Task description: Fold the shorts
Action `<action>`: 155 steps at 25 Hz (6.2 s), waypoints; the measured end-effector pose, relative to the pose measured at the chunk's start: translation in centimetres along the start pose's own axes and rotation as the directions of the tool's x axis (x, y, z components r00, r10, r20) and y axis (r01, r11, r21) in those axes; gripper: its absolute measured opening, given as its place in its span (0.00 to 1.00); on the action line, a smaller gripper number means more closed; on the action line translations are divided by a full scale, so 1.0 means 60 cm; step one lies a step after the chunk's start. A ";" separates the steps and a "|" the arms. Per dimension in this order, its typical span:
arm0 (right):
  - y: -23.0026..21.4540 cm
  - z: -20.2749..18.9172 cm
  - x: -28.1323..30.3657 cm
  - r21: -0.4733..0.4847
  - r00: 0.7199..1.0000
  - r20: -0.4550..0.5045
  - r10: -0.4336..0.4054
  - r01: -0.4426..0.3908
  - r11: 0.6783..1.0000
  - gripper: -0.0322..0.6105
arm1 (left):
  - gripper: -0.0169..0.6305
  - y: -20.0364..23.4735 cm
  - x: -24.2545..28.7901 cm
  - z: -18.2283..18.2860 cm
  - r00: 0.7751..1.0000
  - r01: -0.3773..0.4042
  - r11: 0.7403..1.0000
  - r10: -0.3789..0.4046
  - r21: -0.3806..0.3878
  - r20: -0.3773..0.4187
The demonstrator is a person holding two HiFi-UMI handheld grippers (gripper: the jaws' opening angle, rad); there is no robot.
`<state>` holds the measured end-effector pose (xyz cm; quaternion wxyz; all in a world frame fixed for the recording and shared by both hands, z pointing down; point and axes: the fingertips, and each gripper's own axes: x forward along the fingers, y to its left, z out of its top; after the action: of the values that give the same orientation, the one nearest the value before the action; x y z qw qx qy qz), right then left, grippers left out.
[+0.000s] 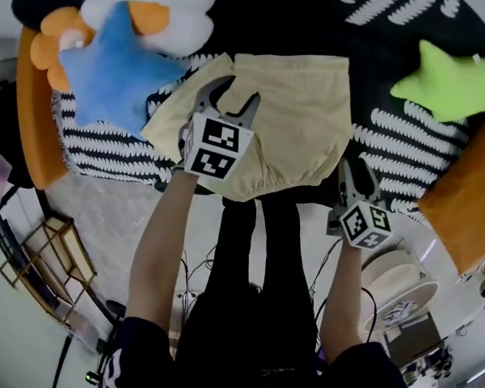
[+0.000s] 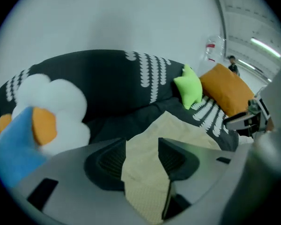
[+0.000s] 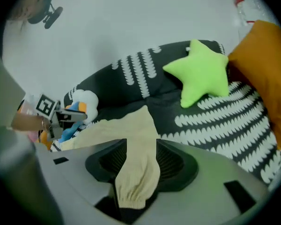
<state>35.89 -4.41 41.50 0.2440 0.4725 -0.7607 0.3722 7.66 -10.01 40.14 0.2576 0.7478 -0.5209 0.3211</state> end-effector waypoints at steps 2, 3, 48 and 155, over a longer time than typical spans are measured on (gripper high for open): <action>-0.017 -0.050 -0.016 0.068 0.999 -0.041 -0.030 0.033 0.997 0.36 | 0.35 -0.041 0.052 0.035 0.995 0.088 0.990 -0.083 0.108 -0.052; -0.025 -0.069 -0.021 0.114 0.998 -0.055 -0.039 0.045 0.992 0.35 | 0.36 -0.064 0.078 0.051 0.989 0.135 0.980 -0.124 0.143 -0.080; -0.048 -0.203 0.008 0.144 0.961 -0.239 0.140 -0.107 0.984 0.11 | 0.03 -0.219 0.341 0.203 0.892 0.451 0.368 -0.148 0.813 -0.427; 0.331 -0.444 0.079 -0.421 0.513 -0.859 -0.001 -0.706 -0.569 0.26 | 0.22 -0.238 -0.136 -0.581 0.933 0.102 0.986 -0.049 0.130 -0.357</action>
<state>16.44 19.74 54.35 0.4744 -0.4154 -0.7441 -0.2209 11.74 24.73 56.32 0.3034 0.7144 -0.4121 0.4773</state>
